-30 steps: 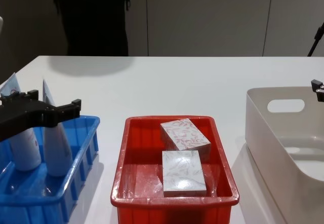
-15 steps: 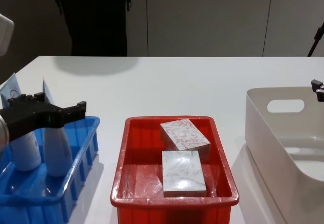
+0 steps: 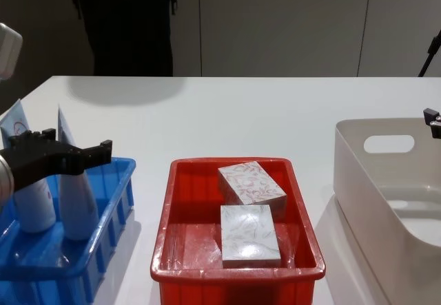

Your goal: Bimanual collaborative sorting of washing and personal care products

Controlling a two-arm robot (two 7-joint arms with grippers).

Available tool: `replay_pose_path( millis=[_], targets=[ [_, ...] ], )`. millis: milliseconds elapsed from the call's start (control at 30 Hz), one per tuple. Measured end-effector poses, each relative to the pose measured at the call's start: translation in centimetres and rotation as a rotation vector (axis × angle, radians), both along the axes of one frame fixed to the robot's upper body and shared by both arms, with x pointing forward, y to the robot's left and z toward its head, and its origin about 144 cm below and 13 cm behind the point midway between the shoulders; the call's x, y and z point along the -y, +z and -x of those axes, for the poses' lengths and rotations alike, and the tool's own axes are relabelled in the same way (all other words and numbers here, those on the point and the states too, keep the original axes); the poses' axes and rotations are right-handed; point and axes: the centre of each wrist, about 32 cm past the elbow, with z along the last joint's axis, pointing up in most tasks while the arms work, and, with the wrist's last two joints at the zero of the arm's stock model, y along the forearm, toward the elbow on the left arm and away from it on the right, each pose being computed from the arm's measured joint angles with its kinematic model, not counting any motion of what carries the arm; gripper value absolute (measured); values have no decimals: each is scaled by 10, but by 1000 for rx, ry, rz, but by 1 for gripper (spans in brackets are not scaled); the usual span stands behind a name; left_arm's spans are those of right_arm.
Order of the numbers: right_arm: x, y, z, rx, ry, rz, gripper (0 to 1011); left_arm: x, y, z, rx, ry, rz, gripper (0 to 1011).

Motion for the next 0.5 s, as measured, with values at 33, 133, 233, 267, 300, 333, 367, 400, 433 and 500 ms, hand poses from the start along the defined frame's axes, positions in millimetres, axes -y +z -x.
replay_pose_path(
  millis=[33, 133, 233, 267, 300, 333, 367, 400, 433, 500],
  targets=[
    [0, 0, 0, 0, 0, 0, 1001, 0, 0, 0, -1, 1, 0, 1001],
    [0, 0, 0, 0, 0, 0, 1001, 0, -1, -2, -5, 4, -2, 1001],
    [0, 0, 0, 0, 0, 0, 1001, 0, -2, -3, -8, 5, -3, 1001],
    [0, 0, 0, 0, 0, 0, 1001, 0, -2, -4, -9, 5, -4, 1001],
    [0, 0, 0, 0, 0, 0, 1001, 0, -3, -4, -10, 5, -4, 1001],
    [0, 0, 0, 0, 0, 0, 1001, 1, -3, -5, -11, 5, -3, 1001],
    [0, 0, 0, 0, 0, 0, 1001, 1, -3, -5, -11, 6, -3, 1001],
    [0, 0, 0, 0, 0, 0, 1001, 1, -3, -5, -12, 6, -2, 1001],
    [0, 0, 0, 0, 0, 0, 1001, 2, -4, -6, -13, 6, -1, 1001],
    [0, 0, 0, 0, 0, 0, 1001, 2, -4, -7, -14, 7, -1, 1001]
  ],
)
